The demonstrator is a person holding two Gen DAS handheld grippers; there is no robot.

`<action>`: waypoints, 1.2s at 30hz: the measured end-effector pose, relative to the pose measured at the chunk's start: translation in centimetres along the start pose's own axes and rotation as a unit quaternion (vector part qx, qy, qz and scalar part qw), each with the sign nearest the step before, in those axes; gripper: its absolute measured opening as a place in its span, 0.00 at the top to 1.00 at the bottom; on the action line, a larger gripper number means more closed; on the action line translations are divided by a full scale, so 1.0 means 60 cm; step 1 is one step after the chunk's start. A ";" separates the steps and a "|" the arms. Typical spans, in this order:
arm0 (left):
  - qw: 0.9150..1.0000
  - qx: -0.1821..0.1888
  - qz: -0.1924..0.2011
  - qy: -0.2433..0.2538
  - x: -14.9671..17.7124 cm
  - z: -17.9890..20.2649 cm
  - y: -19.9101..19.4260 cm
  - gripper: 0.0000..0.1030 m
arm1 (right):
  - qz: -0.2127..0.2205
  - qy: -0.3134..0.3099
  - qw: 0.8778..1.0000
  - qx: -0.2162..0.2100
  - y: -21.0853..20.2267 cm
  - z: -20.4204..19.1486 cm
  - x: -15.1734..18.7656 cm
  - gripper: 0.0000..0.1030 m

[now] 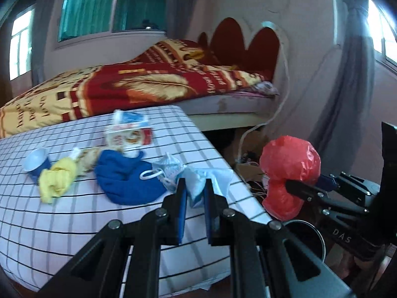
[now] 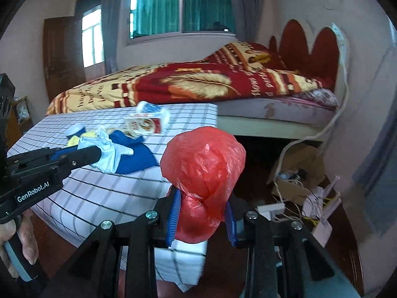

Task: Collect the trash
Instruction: 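Carry the red bag and face mask over the black bin with both tools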

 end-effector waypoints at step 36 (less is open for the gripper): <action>0.969 0.174 -0.141 0.108 0.152 0.362 0.164 0.86 | -0.124 0.134 0.975 0.124 -0.072 0.347 0.282 0.67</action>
Point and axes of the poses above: each gripper's, at about its wrist camera, not at the fingertips, and y roughly the way its jaws point, z to its right, x to its underside, the point moved 4 cm from there along y, roughly the way its jaws point, and after that the axes turned 3 degrees about x, right-handed, at the moved point
